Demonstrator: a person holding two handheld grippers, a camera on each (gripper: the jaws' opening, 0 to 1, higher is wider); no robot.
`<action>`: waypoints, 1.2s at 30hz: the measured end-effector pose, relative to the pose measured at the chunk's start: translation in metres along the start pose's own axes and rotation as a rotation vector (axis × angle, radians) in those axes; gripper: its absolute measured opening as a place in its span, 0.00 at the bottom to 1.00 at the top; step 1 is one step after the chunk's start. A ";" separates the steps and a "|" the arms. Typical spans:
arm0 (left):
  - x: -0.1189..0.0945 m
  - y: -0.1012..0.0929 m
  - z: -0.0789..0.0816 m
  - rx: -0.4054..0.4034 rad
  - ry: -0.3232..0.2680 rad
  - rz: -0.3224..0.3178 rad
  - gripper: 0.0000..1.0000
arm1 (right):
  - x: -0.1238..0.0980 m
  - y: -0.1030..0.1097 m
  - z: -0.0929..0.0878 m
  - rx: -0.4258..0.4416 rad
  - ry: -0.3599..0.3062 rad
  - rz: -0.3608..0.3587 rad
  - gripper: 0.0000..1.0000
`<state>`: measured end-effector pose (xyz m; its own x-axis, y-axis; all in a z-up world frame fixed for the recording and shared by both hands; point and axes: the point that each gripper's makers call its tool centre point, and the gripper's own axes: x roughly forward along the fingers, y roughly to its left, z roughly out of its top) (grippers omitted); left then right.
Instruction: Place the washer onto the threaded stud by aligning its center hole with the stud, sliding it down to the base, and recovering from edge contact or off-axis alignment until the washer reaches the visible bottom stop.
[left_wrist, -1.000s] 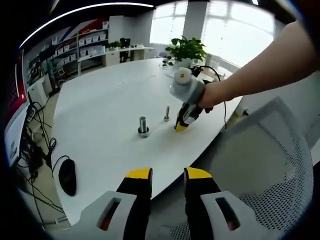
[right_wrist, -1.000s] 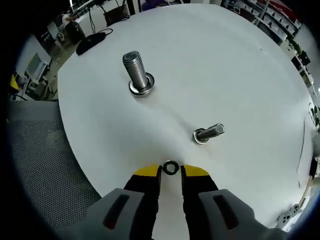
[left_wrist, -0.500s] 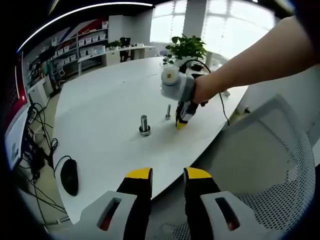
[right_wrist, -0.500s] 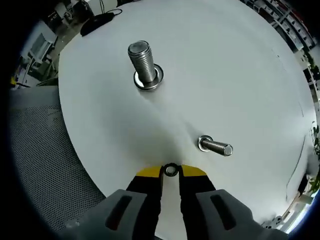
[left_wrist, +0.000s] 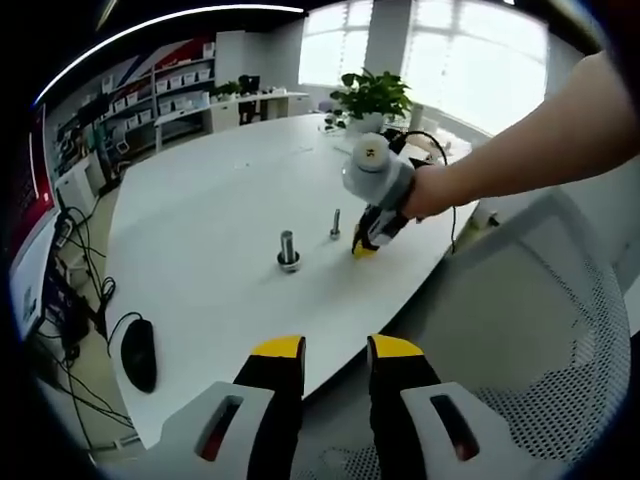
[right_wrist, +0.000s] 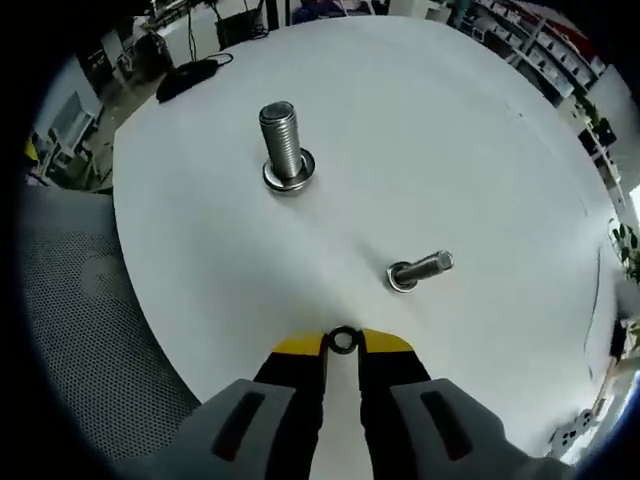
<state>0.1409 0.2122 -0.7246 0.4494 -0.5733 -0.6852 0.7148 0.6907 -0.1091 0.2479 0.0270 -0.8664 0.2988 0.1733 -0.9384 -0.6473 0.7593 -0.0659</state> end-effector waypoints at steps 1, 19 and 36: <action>-0.001 0.001 0.001 -0.004 -0.006 0.002 0.23 | -0.001 0.001 0.000 0.007 -0.010 -0.002 0.14; -0.001 -0.001 0.001 -0.016 -0.011 -0.012 0.22 | -0.023 -0.014 0.010 0.003 -0.053 -0.039 0.03; 0.001 -0.001 -0.002 -0.016 0.011 -0.008 0.21 | -0.054 -0.056 -0.022 0.117 -0.085 -0.071 0.09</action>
<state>0.1397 0.2121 -0.7266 0.4375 -0.5737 -0.6924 0.7097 0.6932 -0.1259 0.2528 -0.0388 -0.8195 0.4022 0.1655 -0.9005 -0.5383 0.8383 -0.0863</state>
